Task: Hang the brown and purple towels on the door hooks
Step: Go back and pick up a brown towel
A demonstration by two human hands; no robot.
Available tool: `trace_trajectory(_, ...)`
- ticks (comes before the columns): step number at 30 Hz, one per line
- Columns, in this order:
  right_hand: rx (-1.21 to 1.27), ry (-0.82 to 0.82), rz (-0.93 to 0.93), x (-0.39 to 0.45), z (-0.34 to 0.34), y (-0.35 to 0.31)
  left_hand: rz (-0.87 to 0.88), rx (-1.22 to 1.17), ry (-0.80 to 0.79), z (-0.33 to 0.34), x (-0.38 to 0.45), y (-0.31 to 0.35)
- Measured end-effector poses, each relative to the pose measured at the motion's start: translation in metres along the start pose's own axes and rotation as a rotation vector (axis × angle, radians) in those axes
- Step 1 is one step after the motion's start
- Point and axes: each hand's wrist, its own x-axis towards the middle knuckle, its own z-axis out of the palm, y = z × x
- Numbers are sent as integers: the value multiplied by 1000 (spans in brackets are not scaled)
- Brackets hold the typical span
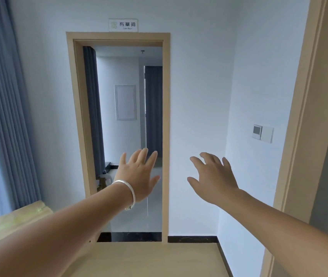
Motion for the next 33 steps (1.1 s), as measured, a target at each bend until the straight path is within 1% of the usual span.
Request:
trace_trajectory(7,53,-7,-64,103,61,34,-66,21,-2,51,105,-7)
trace_trajectory(12,73,-47,-69,156,107,52,-61,21,-37,95,163,-13)
trace_trajectory(19,51,-54,-61,248,178,67,-47,22,-58,174,253,-32)
trace_trajectory(23,14,-56,-77,315,219,62,-53,6,-29,222,316,-58)
trace_trajectory(28,-13,-61,-110,416,258,44,-86,-6,-35,276,389,-111)
trace_trajectory(33,32,-50,-162,494,302,5,-145,-7,-25,327,425,-170)
